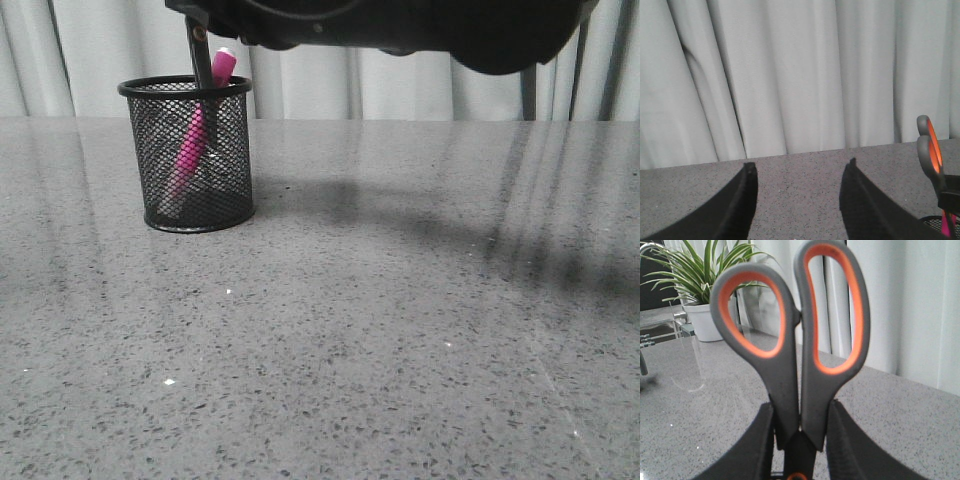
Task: Put pen and scissors into bin
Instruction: 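Lower the scissors blades-first into the mesh cup and release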
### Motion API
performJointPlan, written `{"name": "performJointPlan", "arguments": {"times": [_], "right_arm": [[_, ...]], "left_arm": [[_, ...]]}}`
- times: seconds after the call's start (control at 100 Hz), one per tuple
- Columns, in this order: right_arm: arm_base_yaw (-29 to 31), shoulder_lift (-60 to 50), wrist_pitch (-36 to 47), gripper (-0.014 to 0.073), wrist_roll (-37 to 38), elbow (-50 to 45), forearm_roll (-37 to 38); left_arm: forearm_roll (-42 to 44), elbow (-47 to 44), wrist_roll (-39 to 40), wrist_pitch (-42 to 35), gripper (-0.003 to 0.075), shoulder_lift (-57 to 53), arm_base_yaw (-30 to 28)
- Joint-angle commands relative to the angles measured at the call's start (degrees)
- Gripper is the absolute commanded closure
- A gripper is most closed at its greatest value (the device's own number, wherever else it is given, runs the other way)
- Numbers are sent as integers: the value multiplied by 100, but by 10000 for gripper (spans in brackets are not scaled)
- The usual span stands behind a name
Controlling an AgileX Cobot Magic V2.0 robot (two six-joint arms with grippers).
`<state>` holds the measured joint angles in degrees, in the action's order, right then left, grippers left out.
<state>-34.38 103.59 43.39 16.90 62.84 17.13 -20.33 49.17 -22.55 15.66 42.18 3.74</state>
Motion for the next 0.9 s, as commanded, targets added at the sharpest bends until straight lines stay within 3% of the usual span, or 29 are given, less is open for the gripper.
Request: {"name": "performJointPlan", "arguments": {"times": [0.0, 0.31, 0.65, 0.76, 0.89], "right_arm": [[-18, -227, 684, 668, -71, 74, -10], [-18, 28, 1232, 669, -60, -254, -10], [-18, 51, 1298, 664, -60, -269, -8], [-18, 51, 1328, 579, -60, -269, 14], [-18, 51, 1489, 368, -60, -269, 42]], "left_arm": [[-37, 157, 58, -394, 376, -17, -21], [-17, 157, 58, -394, 376, -17, -21], [-4, 157, 58, -394, 376, -17, -21], [-4, 157, 58, -394, 376, -17, -21], [-4, 157, 58, -394, 376, -17, -21]]}}
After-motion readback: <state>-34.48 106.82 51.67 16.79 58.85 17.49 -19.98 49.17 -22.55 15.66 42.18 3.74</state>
